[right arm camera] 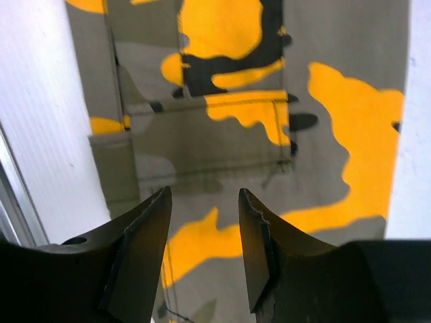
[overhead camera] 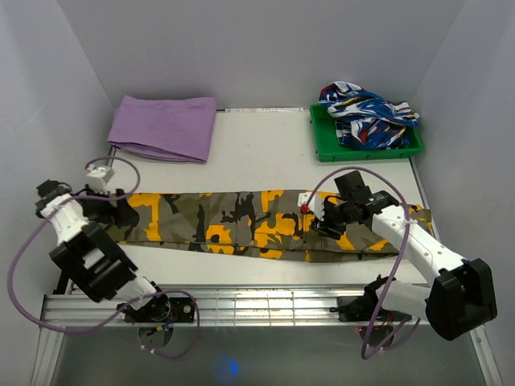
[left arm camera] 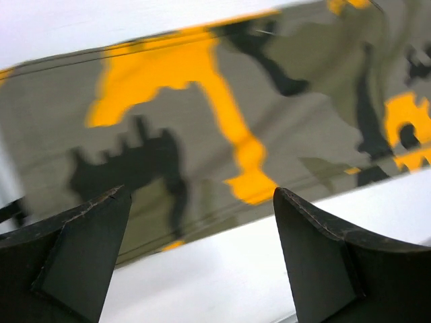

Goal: Fold and stack the trousers
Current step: Fold the trousers

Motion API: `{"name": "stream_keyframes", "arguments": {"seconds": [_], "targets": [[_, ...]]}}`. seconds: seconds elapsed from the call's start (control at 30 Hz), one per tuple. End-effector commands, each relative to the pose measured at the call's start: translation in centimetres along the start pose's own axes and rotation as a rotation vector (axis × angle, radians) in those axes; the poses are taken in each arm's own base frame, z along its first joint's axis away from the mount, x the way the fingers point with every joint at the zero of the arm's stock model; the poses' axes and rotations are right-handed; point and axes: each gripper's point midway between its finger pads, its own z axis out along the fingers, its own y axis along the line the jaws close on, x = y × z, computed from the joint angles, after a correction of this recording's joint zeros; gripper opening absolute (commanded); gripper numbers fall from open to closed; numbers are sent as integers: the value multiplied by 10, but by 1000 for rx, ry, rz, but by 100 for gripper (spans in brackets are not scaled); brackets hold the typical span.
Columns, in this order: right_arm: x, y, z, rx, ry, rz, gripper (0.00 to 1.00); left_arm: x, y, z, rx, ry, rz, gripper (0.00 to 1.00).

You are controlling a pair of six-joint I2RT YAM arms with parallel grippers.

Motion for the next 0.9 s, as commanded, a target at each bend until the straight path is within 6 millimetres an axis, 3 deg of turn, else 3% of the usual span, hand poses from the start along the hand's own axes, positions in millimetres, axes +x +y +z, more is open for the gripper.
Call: {"name": "stream_keyframes", "arguments": {"seconds": [0.0, 0.03, 0.07, 0.13, 0.23, 0.27, 0.37, 0.47, 0.63, 0.7, 0.83, 0.87], "targets": [[-13, 2, 22, 41, 6, 87, 50, -11, -83, 7, 105, -69, 270, 98], [-10, 5, 27, 29, 21, 91, 52, -16, -106, 0, 100, -104, 373, 98], [-8, 7, 32, 13, 37, 95, 54, -1, -124, 6, 140, -100, 394, 98], [-10, 10, 39, 13, 49, 73, 57, -1, -164, 6, 209, -147, 507, 98], [-10, 18, 52, 3, 62, 29, 58, 11, -201, 18, 287, -182, 577, 98], [-6, 27, 58, -18, 78, 17, 58, 18, -207, 34, 285, -150, 585, 98], [3, 30, 66, -3, 110, -22, 60, 22, -208, 59, 228, -84, 634, 98], [12, 36, 67, -14, 133, -36, 64, 43, -207, 88, 196, 97, 584, 98], [18, 38, 66, -4, 148, -55, 70, 46, -209, 105, 197, 131, 609, 98], [22, 38, 69, -1, 160, -59, 67, 46, -214, 111, 173, 82, 697, 98], [28, 42, 74, -14, 168, -51, 42, 57, -220, 118, 156, 96, 818, 98], [27, 42, 74, -12, 166, -50, 40, 58, -221, 121, 151, 92, 841, 98]]}}
